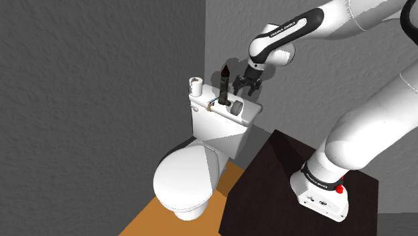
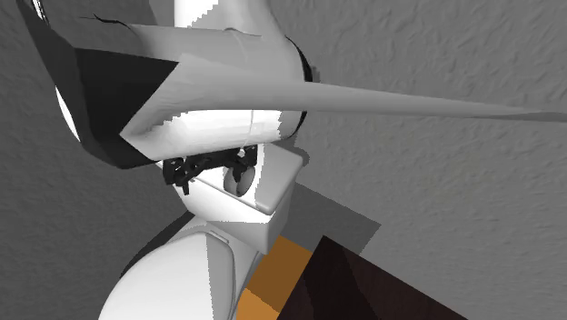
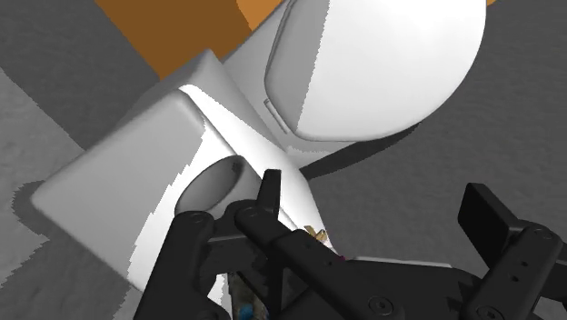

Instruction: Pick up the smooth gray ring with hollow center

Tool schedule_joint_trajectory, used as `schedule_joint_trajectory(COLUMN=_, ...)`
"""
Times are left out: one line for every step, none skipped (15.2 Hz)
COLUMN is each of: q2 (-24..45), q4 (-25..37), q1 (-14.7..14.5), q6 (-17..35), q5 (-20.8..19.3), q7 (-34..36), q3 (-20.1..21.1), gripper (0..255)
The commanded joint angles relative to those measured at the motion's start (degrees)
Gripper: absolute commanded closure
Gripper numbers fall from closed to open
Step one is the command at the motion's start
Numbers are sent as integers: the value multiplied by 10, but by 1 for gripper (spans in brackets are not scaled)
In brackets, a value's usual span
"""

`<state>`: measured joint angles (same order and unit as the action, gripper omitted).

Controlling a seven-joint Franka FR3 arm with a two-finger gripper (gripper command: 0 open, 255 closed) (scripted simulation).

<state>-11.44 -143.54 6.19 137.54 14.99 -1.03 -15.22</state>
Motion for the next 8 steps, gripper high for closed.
schedule_joint_trajectory(q2=45, q4=10, q1=-5, q6=39, q5=47, q7=-21, q3=-14, gripper=0)
schedule_joint_trajectory(q2=68, q4=17, q1=-6, q6=53, q5=73, q7=-35, q3=-20, gripper=0)
schedule_joint_trajectory(q2=91, q4=26, q1=-7, q6=66, q5=102, q7=-50, q3=-25, gripper=0)
schedule_joint_trajectory(q2=114, q4=36, q1=-7, q6=77, q5=133, q7=-67, q3=-29, gripper=0)
schedule_joint_trajectory(q2=138, q4=47, q1=-5, q6=86, q5=165, q7=-85, q3=-31, gripper=0)
schedule_joint_trajectory(q2=161, q4=59, q1=-2, q6=94, q5=198, q7=-103, q3=-31, gripper=0)
schedule_joint_trajectory(q2=185, q4=71, q1=4, q6=101, q5=232, q7=-121, q3=-29, gripper=0)
schedule_joint_trajectory(q2=208, q4=85, q1=10, q6=106, q5=265, q7=-139, q3=-27, gripper=0)
